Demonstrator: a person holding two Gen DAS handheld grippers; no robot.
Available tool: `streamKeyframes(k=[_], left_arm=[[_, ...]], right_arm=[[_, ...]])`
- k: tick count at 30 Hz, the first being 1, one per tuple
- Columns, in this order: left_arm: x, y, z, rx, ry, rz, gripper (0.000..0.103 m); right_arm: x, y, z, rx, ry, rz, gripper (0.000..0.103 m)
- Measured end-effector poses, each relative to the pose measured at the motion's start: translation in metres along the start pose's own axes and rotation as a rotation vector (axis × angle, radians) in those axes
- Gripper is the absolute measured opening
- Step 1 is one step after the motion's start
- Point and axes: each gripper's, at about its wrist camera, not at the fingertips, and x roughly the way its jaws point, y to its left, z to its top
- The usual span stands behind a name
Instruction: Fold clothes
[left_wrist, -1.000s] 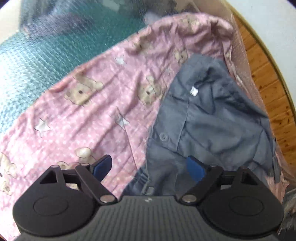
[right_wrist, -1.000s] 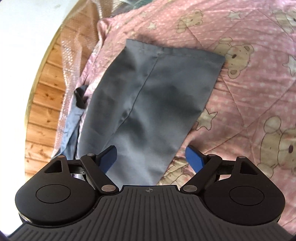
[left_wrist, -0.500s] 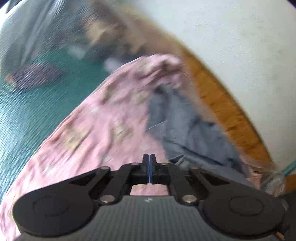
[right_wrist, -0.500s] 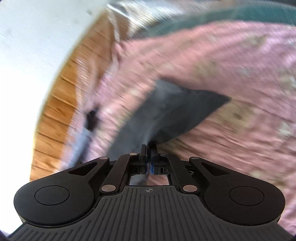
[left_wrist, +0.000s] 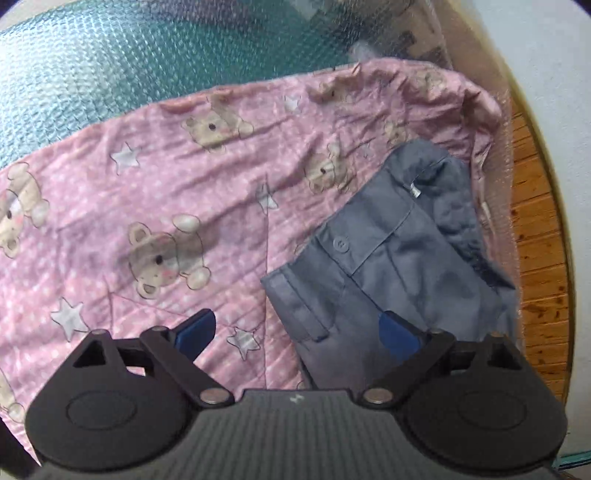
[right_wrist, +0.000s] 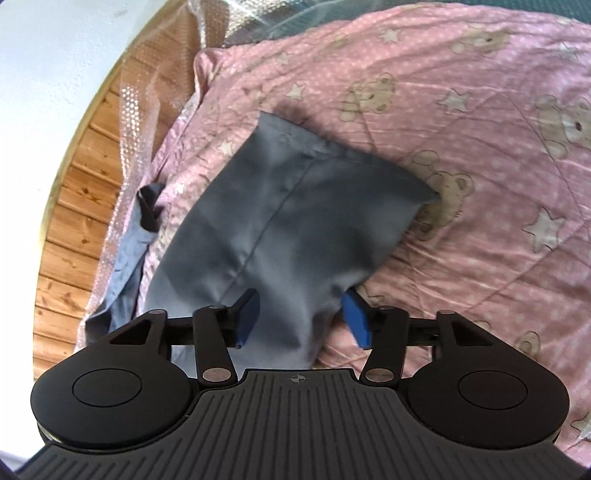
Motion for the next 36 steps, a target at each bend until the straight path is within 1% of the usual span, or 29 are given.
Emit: streamKeyframes(k=[1,2,3,4,5,6,7,8,10,11,13,14,17,18,19,21,22,23,24,25,26,27,28,29,30,31,32,33,36], left_arm=[[0.011,-0.005,0.0,-0.004,0.012,0.027,0.097],[0.022,-0.009,0.0,-0.008,0.025,0.055,0.083],[0.031,-0.014,0.002,-0.017,0.031,0.049,0.065],[0.039,-0.021,0.005,-0.015,0.043,0.025,0.018],[0.037,-0.036,0.01,0.019,0.031,-0.023,0.013],[0.032,-0.054,0.014,0.061,0.012,-0.077,0.013],[0.027,-0.071,0.019,0.102,-0.008,-0.132,0.012],[0.012,-0.089,0.026,0.133,-0.044,-0.223,0.012],[-0.031,-0.119,0.038,0.201,-0.143,-0.432,0.012],[-0.056,-0.126,0.041,0.253,-0.208,-0.519,0.011],[-0.101,-0.112,0.038,0.354,-0.313,-0.632,0.011],[-0.098,-0.091,0.033,0.352,-0.292,-0.604,0.011],[-0.068,-0.015,0.018,0.305,-0.173,-0.45,0.01],[-0.05,0.01,0.009,0.281,-0.123,-0.361,0.01],[-0.029,0.031,0.0,0.255,-0.078,-0.266,0.009],[0.004,0.06,-0.019,0.187,-0.023,-0.102,0.009],[0.013,0.068,-0.025,0.16,-0.021,-0.067,0.01],[0.014,0.071,-0.03,0.141,-0.041,-0.061,0.011],[0.013,0.07,-0.032,0.12,-0.057,-0.058,0.011],[0.011,0.069,-0.034,0.099,-0.07,-0.054,0.014],[0.009,0.068,-0.035,0.077,-0.082,-0.049,0.021],[0.008,0.064,-0.035,0.08,-0.09,-0.045,0.025],[0.006,0.059,-0.034,0.089,-0.097,-0.041,0.032],[0.006,0.054,-0.033,0.098,-0.1,-0.039,0.031],[0.006,0.048,-0.032,0.113,-0.108,-0.037,0.027],[-0.004,0.038,-0.028,0.146,-0.134,-0.045,0.007],[-0.014,0.031,-0.028,0.176,-0.166,-0.068,0.007],[-0.02,0.03,-0.028,0.186,-0.18,-0.064,0.007],[-0.033,0.038,-0.03,0.168,-0.191,-0.021,0.007]], right_arm=[[0.001,0.002,0.001,-0.002,0.002,-0.006,0.059],[0.004,0.003,0.002,-0.001,0.004,-0.018,0.059],[0.007,0.003,0.003,0.001,0.006,-0.031,0.059],[0.01,0.004,0.005,0.004,0.008,-0.043,0.059],[0.015,0.006,0.008,0.007,0.008,-0.054,0.057],[0.019,0.01,0.014,0.007,0.012,-0.06,0.032],[0.025,0.016,0.023,0.002,0.02,-0.063,0.005],[0.025,0.025,0.033,-0.008,0.005,-0.047,0.005],[0.008,0.054,0.053,-0.048,-0.077,0.04,0.002],[-0.009,0.07,0.059,-0.078,-0.12,0.103,0.001],[-0.045,0.101,0.07,-0.14,-0.207,0.227,0.0],[-0.054,0.105,0.07,-0.16,-0.221,0.254,0.0],[-0.056,0.081,0.05,-0.181,-0.166,0.22,0.0],[-0.057,0.073,0.043,-0.188,-0.148,0.209,0.0],[-0.049,0.06,0.035,-0.184,-0.113,0.171,0.0],[-0.015,0.024,0.013,-0.149,-0.007,0.036,0.0],[-0.001,0.008,0.004,-0.129,0.034,-0.02,0.0],[0.005,-0.002,-0.001,-0.108,0.047,-0.041,0.0],[0.005,-0.006,-0.002,-0.091,0.042,-0.037,0.002],[0.006,-0.01,-0.004,-0.075,0.038,-0.033,0.008],[0.006,-0.014,-0.005,-0.058,0.033,-0.029,0.013],[0.006,-0.019,-0.007,-0.042,0.029,-0.025,0.025],[0.005,-0.019,-0.005,-0.044,0.024,-0.025,0.031],[0.003,-0.014,-0.001,-0.069,0.018,-0.03,0.031],[0.002,-0.009,0.003,-0.093,0.013,-0.034,0.014],[0.0,-0.004,0.007,-0.117,0.008,-0.039,0.003],[-0.002,0.0,0.011,-0.141,0.002,-0.044,0.002],[-0.004,0.005,0.015,-0.166,-0.003,-0.049,0.002],[-0.009,0.02,0.028,-0.238,-0.019,-0.063,0.001]])
